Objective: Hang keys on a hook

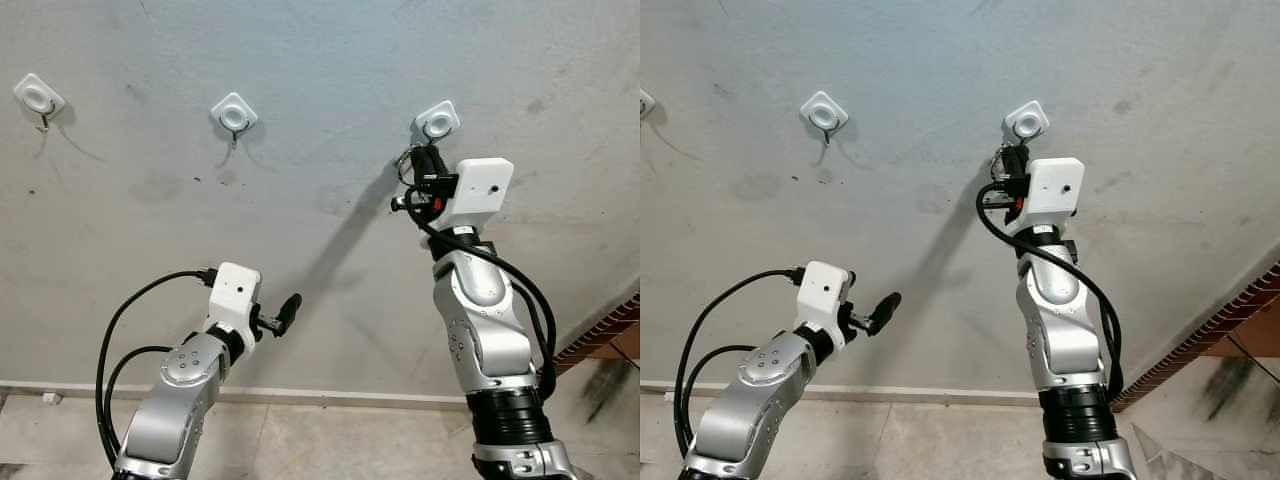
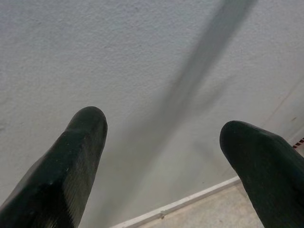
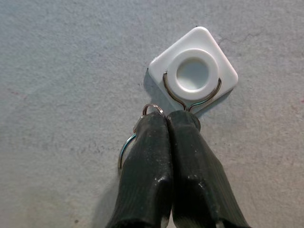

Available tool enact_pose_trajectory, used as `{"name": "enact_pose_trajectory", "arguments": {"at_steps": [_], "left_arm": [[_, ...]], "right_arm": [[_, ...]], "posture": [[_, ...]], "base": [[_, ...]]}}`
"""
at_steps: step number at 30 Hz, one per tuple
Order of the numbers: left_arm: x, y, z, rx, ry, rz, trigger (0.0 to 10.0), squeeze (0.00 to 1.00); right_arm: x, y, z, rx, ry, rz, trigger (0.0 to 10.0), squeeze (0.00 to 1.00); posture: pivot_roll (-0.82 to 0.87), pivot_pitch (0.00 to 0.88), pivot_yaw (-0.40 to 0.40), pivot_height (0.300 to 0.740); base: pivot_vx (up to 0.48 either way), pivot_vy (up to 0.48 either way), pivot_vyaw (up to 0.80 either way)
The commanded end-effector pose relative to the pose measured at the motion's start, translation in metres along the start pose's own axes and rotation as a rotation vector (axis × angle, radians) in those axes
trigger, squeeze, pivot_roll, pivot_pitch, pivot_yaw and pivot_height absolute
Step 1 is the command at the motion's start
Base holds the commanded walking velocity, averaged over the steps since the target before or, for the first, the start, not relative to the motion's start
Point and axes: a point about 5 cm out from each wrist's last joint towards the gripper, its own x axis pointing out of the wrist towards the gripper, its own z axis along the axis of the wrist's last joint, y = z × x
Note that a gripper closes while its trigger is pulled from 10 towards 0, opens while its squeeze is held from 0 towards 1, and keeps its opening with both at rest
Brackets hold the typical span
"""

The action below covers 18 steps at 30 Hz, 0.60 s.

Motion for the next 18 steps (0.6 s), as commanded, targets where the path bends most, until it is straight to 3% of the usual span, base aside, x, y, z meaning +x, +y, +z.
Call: {"name": "enact_pose_trajectory", "arguments": {"at_steps": [1, 11, 18], "left_arm": [[-0.001, -0.002, 0.001, 0.008, 0.001, -0.011, 10.0, 0.00], [0.001, -0.003, 0.003, 0.018, -0.002, -0.021, 10.0, 0.00], [0.003, -0.004, 0.004, 0.022, -0.003, -0.028, 10.0, 0.00]], "right_arm": [[-0.004, -0.007, 0.009, 0.009, -0.021, 0.024, 10.0, 0.00], [-0.020, 0.000, 0.022, 0.028, -0.024, 0.204, 10.0, 0.00], [-0.018, -0.001, 0.033, 0.052, -0.056, 0.192, 10.0, 0.00]], "posture": [[0.16, 0.070, -0.052, 0.740], [0.15, 0.063, -0.047, 0.740], [0.15, 0.048, -0.041, 0.740]], "base": [[0.000, 0.000, 0.00], [0.000, 0.000, 0.00], [0.000, 0.000, 0.00]]}}
